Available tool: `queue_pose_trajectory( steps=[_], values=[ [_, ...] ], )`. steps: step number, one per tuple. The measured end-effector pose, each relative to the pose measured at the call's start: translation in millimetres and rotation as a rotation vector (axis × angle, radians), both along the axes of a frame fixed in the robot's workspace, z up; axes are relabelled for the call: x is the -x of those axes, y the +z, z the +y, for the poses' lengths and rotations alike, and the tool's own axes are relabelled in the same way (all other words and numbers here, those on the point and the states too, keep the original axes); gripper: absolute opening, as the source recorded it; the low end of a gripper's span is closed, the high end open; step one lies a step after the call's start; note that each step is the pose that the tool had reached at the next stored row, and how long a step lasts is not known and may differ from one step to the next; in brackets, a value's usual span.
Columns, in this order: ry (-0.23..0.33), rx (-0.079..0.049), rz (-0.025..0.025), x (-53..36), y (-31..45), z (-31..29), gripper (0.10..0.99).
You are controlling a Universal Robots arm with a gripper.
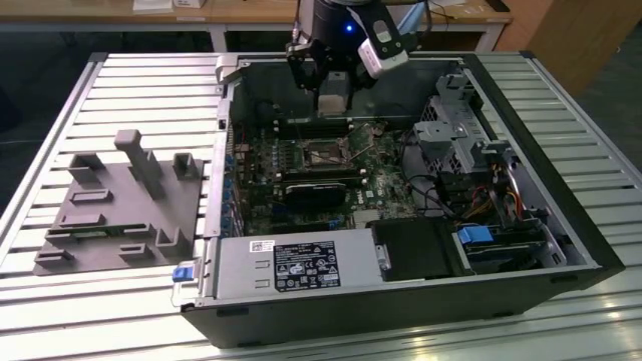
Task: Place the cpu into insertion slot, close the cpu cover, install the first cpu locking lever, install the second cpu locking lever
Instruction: 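Place the cpu into insertion slot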
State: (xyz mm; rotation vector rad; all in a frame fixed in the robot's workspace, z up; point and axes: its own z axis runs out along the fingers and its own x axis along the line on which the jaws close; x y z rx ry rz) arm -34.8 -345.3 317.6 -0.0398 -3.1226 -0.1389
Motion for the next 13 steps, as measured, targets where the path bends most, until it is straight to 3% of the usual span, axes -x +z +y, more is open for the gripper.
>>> queue_pose_trajectory(
  steps=[7,13],
  values=[
    [0.0,0.0,-0.0002,0.2,-11.9,0.0,0.537],
    [-0.011,0.001,-0.0001,0.3,-15.3,0.0,0.537]
  ],
)
